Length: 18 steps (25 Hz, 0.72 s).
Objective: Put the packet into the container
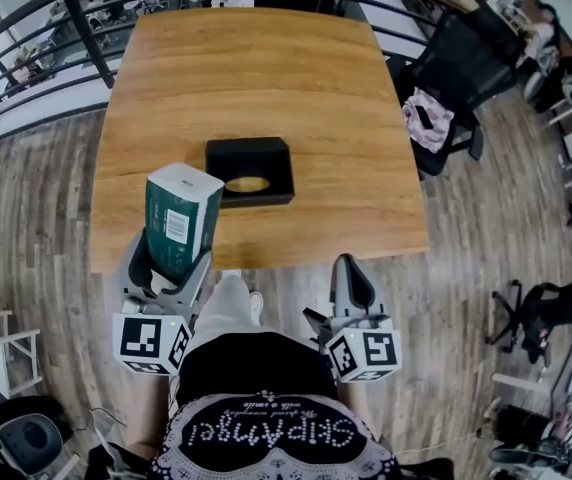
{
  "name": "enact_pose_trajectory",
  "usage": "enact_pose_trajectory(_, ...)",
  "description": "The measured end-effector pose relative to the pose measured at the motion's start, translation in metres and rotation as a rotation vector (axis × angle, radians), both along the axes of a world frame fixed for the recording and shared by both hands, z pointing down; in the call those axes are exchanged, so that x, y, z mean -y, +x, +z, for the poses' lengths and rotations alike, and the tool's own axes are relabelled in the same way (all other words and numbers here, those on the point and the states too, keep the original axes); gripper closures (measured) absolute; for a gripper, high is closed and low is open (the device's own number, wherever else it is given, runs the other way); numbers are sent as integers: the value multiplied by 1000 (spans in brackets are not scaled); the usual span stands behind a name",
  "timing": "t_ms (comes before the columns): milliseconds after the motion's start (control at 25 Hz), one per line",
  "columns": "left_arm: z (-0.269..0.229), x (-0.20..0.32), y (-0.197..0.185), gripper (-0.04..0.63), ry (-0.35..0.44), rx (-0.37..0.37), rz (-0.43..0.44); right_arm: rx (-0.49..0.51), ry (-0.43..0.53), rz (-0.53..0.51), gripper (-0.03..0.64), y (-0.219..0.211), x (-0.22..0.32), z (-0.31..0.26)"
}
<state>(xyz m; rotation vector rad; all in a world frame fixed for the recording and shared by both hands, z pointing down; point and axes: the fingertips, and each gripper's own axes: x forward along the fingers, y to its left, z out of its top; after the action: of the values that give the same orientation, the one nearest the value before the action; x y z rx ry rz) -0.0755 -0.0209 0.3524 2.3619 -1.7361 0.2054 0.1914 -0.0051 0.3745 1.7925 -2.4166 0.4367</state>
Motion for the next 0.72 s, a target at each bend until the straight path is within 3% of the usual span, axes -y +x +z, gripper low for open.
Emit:
enact_pose_trajectory(520,-1,99,-37,149,-26,7,7,-11,-17,2,578,-38,96,-14)
enact_pose_trajectory(720,4,108,-42,149,-25,6,7,-13,-15,5,578,-41,104,-10)
